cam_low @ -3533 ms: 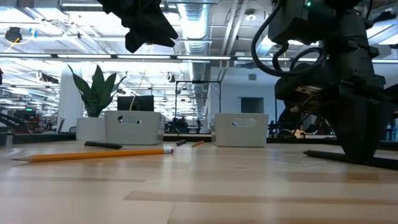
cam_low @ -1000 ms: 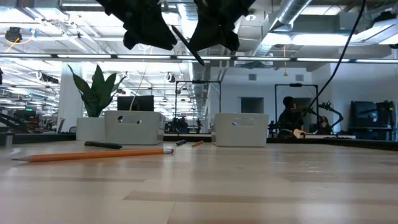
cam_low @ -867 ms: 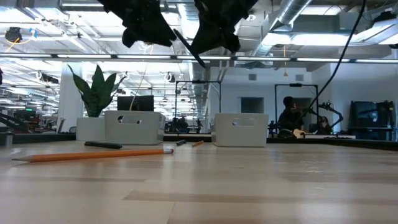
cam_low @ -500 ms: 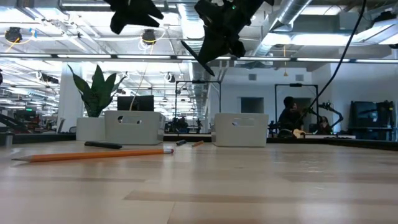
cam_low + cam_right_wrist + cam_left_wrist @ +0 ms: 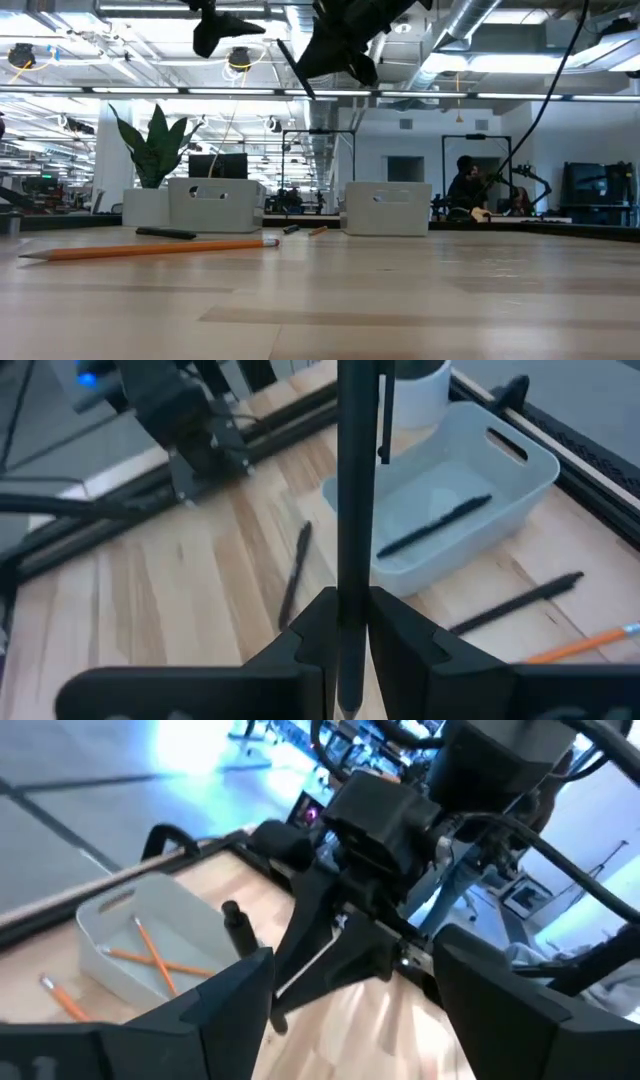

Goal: Sort pens & pencils
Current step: Put the black pen into the left gray bin

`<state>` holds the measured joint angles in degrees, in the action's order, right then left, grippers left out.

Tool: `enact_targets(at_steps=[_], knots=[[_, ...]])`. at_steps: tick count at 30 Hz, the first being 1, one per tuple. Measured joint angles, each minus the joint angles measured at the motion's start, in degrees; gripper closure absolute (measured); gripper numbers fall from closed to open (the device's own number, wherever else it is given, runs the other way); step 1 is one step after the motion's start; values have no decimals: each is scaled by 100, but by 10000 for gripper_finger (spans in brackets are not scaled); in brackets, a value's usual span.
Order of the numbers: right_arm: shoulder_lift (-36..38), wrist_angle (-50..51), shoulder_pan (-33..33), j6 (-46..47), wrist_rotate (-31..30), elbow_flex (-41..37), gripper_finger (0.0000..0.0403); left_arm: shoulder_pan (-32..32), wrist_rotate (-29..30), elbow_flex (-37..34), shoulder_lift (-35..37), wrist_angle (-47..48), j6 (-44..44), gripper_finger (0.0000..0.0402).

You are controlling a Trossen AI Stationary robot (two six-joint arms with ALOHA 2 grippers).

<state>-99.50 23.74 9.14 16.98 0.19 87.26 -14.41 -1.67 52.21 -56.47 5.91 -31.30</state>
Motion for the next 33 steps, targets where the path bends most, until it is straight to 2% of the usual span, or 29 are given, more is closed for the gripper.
enact_targets(at_steps=[4, 12, 17, 22, 33], knots=[[0, -148, 3, 23, -1, 0, 327, -84, 22, 0, 0, -116, 85, 134], [207, -411, 55, 155, 0, 0, 327, -112, 496, 0, 0, -94, -2, 134], [381, -746, 76, 298, 13, 0, 327, -112, 408, 0, 0, -264, -118, 134], [396, -946, 61, 316, 272, 0, 327, -112, 217, 0, -17, -653, -294, 134], [396, -1077, -17, 316, 366, 0, 327, -112, 161, 2, -623, -1412, -497, 134]])
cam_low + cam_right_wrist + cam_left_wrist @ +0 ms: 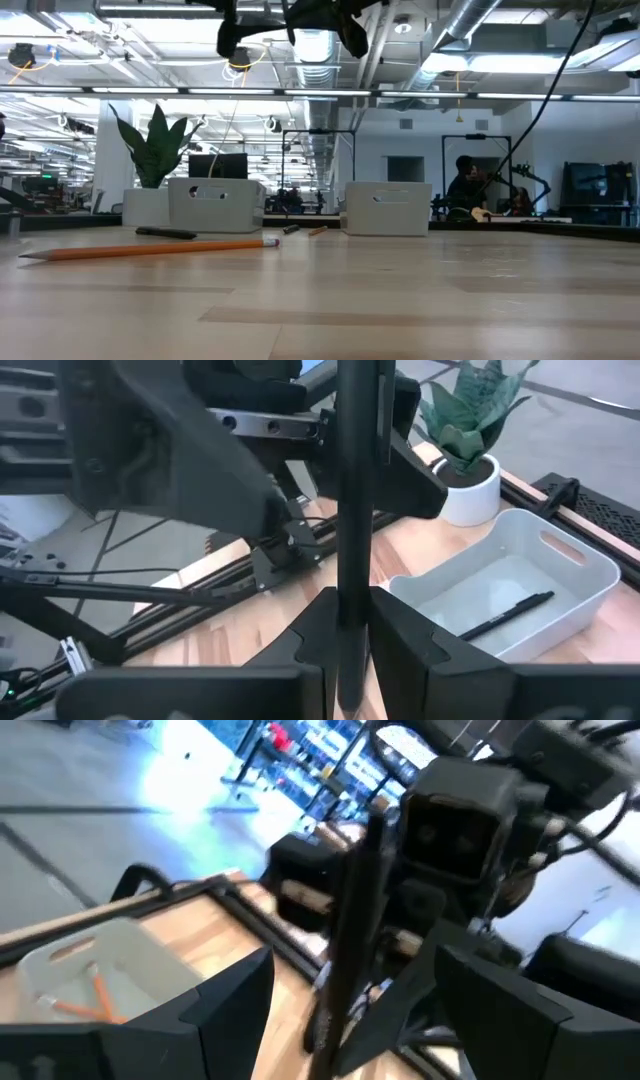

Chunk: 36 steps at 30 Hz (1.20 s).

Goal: Sort pens & pencils
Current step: Put the black pen into the left gray bin

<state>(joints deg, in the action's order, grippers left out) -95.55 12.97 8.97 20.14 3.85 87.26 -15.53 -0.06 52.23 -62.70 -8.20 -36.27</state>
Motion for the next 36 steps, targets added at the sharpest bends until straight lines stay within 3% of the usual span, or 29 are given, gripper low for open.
enact_targets(at_steps=[11, 24, 36], knots=[[0, 26, 0, -4, 69, 0, 327, -4, 14, 0, -120, -345, 62, 149], [0, 26, 4, -18, 69, 0, 327, -4, 42, 0, -120, -335, 230, 291], [0, 27, 4, -15, 79, 0, 327, -7, 88, 0, -118, -313, 564, 375]])
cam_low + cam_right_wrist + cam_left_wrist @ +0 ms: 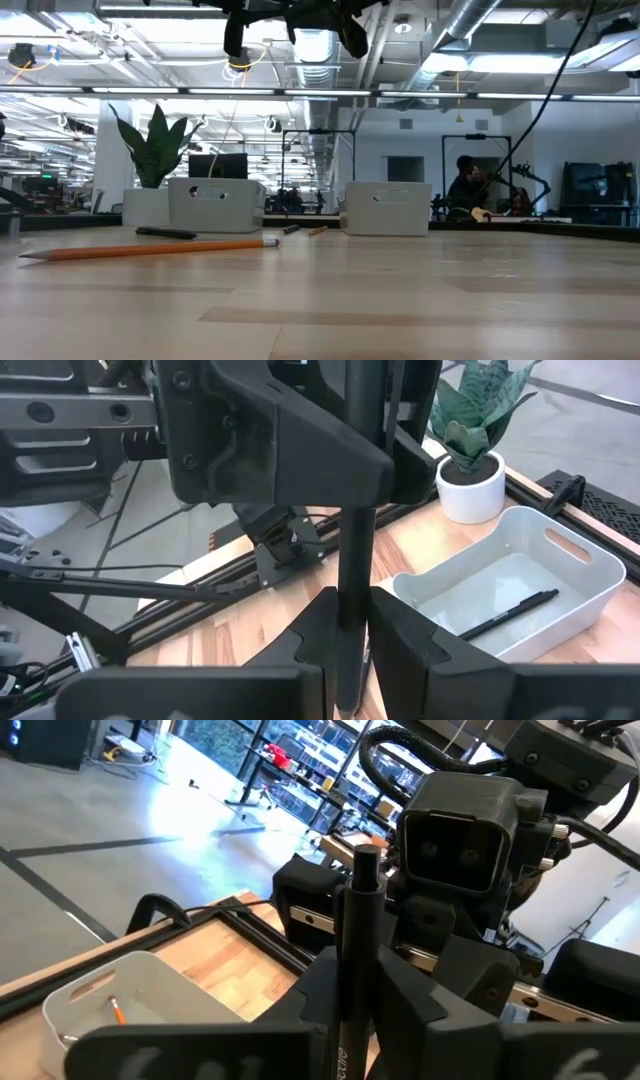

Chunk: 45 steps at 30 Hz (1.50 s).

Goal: Sort pens & pencils
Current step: Put the black pen into the left gray bin

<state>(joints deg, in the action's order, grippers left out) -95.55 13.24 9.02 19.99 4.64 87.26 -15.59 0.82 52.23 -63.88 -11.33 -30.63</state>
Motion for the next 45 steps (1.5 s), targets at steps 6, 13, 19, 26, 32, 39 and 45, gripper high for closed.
enact_targets(at_steps=[6, 13, 19, 26, 32, 39, 45], knots=[[0, 0, 0, 0, -2, 0, 327, 0, -8, 0, 0, -2, -2, 365], [0, 4, 0, 0, -4, 0, 327, 0, -9, 0, 1, 22, -7, 375], [0, 0, 0, 0, -6, 0, 327, 0, -13, 4, 2, 22, -20, 364], [0, 0, 0, 0, -6, 0, 326, 0, -14, 4, 2, 24, -26, 368], [0, 0, 0, -2, -6, 0, 319, 0, -39, 4, 2, 24, -26, 363], [0, 0, 0, 53, -4, 0, 284, 2, -39, 4, 2, 24, -26, 364], [0, 106, 0, -38, 3, 0, 234, 2, -39, 4, 2, 25, -26, 364]])
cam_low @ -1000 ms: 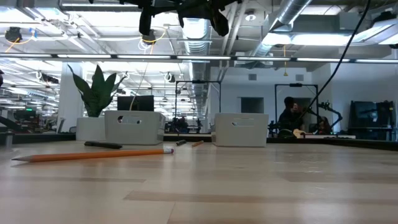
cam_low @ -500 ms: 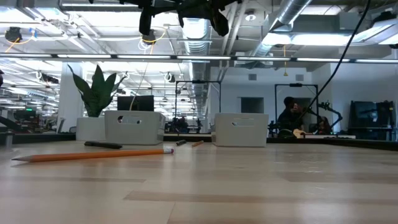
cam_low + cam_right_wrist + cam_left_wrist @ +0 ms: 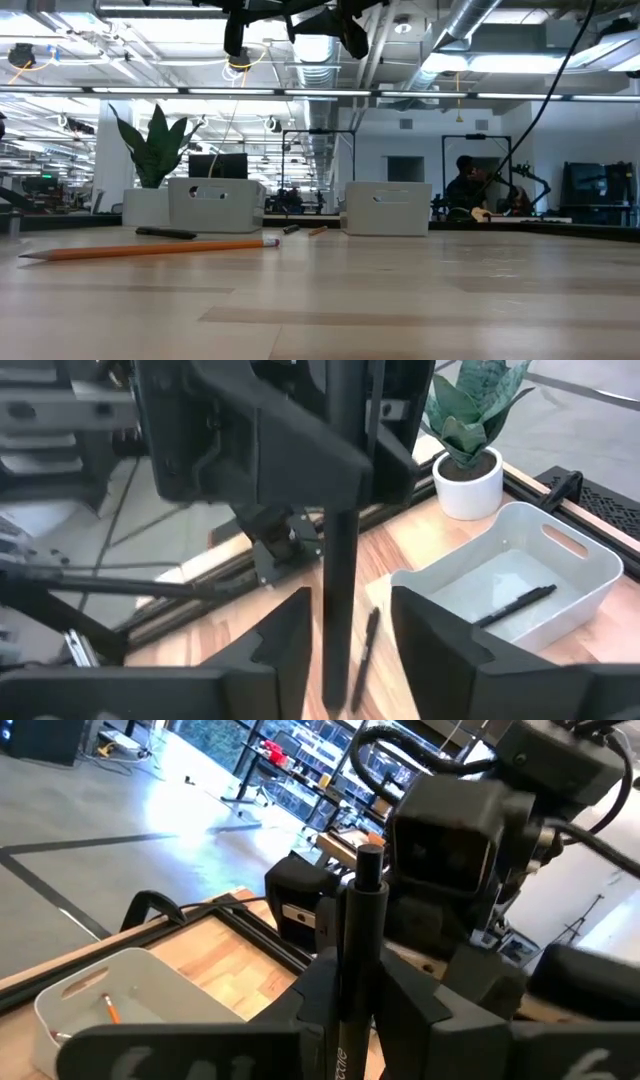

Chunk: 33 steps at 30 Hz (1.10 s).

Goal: Sort pens & pencils
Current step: Put the black pen into the left gray bin

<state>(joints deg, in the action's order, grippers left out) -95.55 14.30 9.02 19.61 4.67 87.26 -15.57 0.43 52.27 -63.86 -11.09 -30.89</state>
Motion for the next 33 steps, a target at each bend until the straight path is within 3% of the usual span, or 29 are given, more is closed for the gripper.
enact_targets(at_steps=[5, 10, 23, 33], knots=[[0, 504, 43, -161, 6, 2, 196, 0, -40, 0, 7, 109, 2, 364], [-2, 1179, 134, -161, -2, 2, 177, -95, 61, 2, 20, 919, -36, 364], [-37, 1675, 199, -176, -15, 2, 176, -1030, 1018, 2, 15, 3098, -136, 364], [-37, 1662, 190, -212, -15, 2, 175, -1451, 1596, 2, 11, 3367, 27, 364]])
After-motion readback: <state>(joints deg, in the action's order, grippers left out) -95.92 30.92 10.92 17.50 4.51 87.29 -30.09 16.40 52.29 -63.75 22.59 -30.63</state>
